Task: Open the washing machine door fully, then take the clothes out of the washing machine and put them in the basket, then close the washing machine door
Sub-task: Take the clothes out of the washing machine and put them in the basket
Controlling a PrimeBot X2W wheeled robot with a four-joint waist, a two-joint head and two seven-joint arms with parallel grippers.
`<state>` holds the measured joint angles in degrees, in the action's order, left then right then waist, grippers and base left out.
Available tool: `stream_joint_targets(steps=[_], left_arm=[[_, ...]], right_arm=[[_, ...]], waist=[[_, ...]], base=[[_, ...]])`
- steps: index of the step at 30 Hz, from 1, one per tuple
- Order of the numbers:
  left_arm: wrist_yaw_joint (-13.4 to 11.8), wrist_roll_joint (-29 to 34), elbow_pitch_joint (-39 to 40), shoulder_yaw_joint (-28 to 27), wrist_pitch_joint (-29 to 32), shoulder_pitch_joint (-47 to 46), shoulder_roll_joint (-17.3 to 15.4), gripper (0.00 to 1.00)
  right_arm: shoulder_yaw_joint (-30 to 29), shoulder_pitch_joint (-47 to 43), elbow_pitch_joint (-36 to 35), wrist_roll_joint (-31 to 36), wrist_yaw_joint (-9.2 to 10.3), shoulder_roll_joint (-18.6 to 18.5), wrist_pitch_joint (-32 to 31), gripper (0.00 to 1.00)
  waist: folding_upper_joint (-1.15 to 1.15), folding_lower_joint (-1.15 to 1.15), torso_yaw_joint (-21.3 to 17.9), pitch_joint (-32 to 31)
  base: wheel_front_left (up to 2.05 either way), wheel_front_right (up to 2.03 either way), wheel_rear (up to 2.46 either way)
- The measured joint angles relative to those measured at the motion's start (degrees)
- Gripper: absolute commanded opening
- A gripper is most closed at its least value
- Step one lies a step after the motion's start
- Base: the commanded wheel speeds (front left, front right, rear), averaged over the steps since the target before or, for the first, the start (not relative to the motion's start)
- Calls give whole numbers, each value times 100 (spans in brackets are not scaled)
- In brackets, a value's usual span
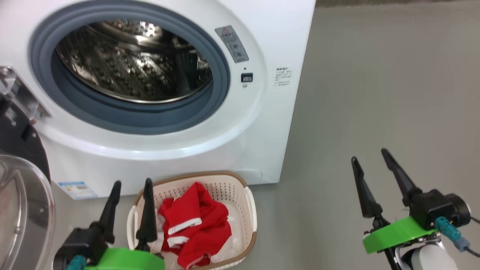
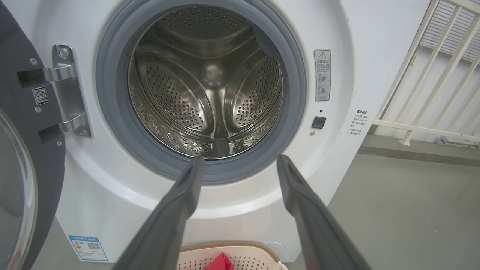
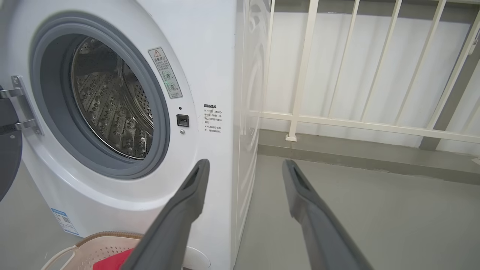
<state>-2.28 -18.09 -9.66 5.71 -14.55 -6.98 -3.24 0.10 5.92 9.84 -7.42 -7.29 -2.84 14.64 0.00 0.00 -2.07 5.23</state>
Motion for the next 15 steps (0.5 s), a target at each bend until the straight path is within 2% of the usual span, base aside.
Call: stream_joint_targets(steps=[9, 15], left_arm=[[-181, 44, 227, -41, 70, 515, -102, 100], [-246, 44, 371, -56, 93, 603, -140, 100]], right_arm=[[54, -285, 11, -5, 0, 14, 0, 100], [48, -338, -4, -4, 0, 14, 0, 100]], waist=[[0, 0, -124, -428], [0, 0, -195, -482]], base=[[0, 0, 0], [0, 0, 0]])
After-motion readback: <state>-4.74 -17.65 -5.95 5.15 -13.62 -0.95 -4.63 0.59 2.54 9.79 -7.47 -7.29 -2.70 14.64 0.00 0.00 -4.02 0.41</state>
